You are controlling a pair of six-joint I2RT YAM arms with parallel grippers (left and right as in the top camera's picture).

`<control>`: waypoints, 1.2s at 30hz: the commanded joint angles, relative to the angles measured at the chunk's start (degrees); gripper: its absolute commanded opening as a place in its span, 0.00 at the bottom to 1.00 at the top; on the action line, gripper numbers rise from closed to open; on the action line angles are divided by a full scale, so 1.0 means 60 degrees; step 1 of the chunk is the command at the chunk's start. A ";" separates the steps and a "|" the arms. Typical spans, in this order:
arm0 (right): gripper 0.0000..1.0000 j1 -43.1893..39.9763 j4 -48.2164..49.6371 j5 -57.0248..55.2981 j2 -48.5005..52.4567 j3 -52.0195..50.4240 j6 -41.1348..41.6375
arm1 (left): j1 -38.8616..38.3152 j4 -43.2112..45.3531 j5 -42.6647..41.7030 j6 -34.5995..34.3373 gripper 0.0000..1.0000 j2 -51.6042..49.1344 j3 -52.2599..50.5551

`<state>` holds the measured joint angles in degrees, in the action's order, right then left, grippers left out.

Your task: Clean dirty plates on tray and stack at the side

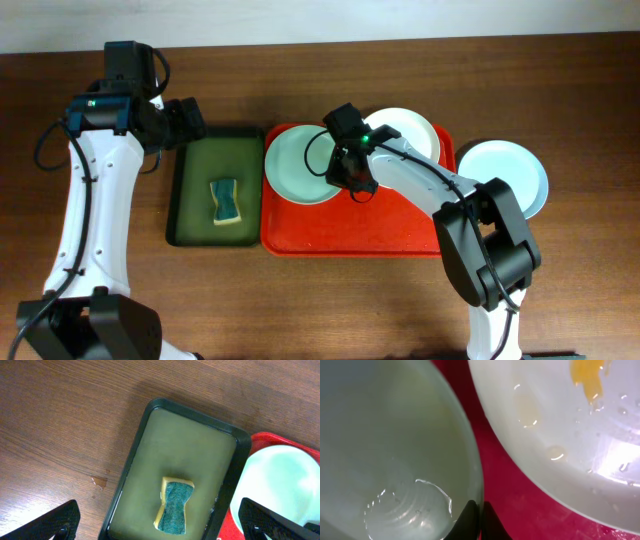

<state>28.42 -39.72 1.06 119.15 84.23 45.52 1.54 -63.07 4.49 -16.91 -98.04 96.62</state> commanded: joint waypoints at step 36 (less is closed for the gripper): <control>0.34 0.0073 -0.3315 -0.0550 -0.0707 -0.0073 -0.1049 | 0.0022 -0.0004 0.0000 0.0044 0.99 -0.0022 0.0011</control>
<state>28.49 -59.77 -1.08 116.05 84.20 39.16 1.54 -63.07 4.49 -16.91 -98.04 96.64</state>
